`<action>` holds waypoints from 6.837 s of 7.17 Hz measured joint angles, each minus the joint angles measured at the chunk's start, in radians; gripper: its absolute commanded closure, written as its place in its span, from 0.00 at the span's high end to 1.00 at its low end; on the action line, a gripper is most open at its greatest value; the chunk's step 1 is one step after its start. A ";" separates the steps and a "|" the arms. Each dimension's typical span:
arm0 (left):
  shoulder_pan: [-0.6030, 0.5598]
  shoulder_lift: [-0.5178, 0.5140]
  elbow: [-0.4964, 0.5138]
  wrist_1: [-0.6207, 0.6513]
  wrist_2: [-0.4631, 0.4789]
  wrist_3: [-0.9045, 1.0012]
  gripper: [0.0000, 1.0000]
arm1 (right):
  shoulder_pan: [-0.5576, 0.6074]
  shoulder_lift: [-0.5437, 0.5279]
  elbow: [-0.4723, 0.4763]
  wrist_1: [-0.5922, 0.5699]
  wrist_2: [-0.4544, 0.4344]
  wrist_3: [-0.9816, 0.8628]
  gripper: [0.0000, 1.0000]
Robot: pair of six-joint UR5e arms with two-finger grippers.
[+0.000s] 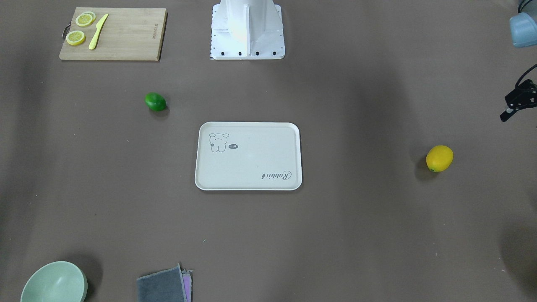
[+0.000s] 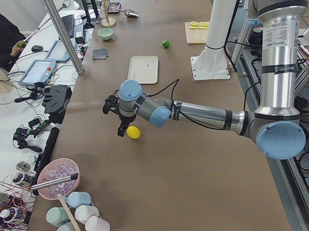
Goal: Place all lemons on tray
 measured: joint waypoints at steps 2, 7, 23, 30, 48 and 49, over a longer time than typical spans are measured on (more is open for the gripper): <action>0.033 -0.052 0.032 -0.022 0.005 0.006 0.98 | -0.101 0.041 -0.022 0.100 -0.005 0.000 1.00; 0.072 -0.073 0.093 -0.151 -0.001 -0.002 0.98 | -0.407 0.168 -0.017 0.353 -0.098 0.254 1.00; 0.167 -0.138 0.193 -0.169 -0.002 0.006 0.96 | -0.947 0.165 0.015 0.481 -0.510 0.548 0.00; 0.236 -0.182 0.341 -0.309 0.093 0.038 0.96 | -0.841 0.179 0.086 0.460 -0.412 0.593 0.00; 0.343 -0.295 0.283 -0.453 -0.019 -0.824 0.00 | -0.766 0.497 0.014 0.311 -0.422 1.211 0.00; 0.381 -0.353 0.262 -0.453 0.037 -0.980 0.00 | -0.766 0.521 -0.018 0.311 -0.436 1.230 0.00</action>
